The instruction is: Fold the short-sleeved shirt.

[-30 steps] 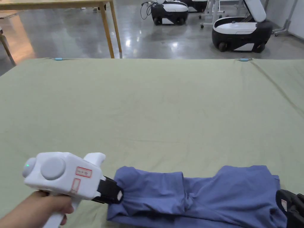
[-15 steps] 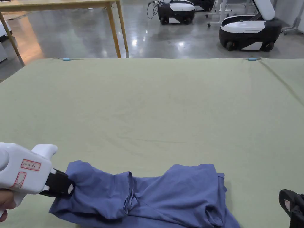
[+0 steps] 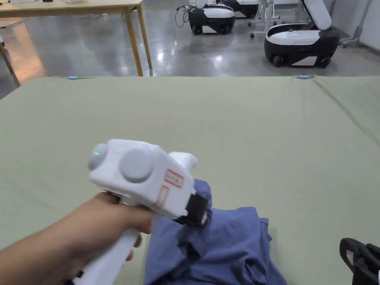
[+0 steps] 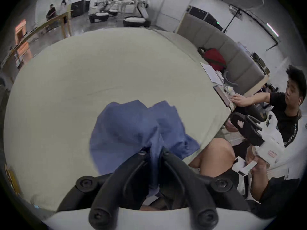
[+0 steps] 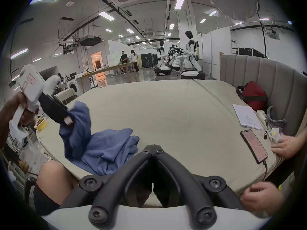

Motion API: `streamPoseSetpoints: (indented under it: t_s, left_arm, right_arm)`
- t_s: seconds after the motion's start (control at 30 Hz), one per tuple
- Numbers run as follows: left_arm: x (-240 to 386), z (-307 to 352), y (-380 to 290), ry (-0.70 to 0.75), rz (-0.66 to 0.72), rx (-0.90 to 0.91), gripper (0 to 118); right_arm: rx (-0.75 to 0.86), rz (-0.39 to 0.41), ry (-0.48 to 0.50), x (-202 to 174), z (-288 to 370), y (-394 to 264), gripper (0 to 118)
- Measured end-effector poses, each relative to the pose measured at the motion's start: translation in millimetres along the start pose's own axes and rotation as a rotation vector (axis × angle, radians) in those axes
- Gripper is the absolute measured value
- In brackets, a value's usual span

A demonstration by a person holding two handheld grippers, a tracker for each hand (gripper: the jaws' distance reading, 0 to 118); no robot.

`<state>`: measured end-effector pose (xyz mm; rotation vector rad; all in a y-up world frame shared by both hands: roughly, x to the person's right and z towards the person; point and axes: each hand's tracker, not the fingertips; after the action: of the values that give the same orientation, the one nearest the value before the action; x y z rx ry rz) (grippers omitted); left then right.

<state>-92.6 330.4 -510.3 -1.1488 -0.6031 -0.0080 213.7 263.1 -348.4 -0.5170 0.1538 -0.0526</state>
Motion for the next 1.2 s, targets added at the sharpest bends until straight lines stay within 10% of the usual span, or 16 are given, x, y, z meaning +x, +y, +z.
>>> streamPoseSetpoints:
  t_s: [0.3, 0.4, 0.47, 0.53, 0.7, 0.77, 0.83, 1.2]
  left_arm:
    - [31.0, -121.8, 5.3, 0.011, 0.005, -0.092, 9]
    - [22.8, -111.6, -7.0, -0.052, 0.037, -0.017, 66]
    - [11.6, -88.2, -17.3, -0.135, 0.084, 0.043, 77]
    - [4.7, -54.7, -35.1, -0.112, 0.09, 0.12, 113]
    - [-38.1, 10.6, -89.5, 0.068, 0.045, 0.224, 105]
    - [-61.9, 25.3, -109.4, 0.167, 0.063, 0.26, 68]
    - [-93.9, 31.5, -121.6, 0.179, 0.185, 0.237, 6]
    - [-99.6, 35.2, -117.5, 0.161, 0.222, 0.299, 0]
  right_arm:
    - [0.007, -0.017, -0.016, 1.7, -0.6, -1.3, 1]
    - [0.016, -0.003, -0.006, 1.2, -1.8, 1.4, 1]
    - [0.052, 0.045, -0.02, -0.5, -2.2, 8.1, 1]
    - [0.102, 0.051, -0.03, -1.5, -0.7, 13.6, 1]
    - [0.125, 0.061, -0.025, -3.8, -4.8, 17.2, 1]
    - [0.127, 0.06, -0.018, -4.9, -5.5, 17.0, 1]
    - [0.131, 0.065, -0.014, -7.1, -6.4, 15.9, 1]
    - [0.117, 0.096, -0.014, -11.2, -8.5, 15.8, 1]
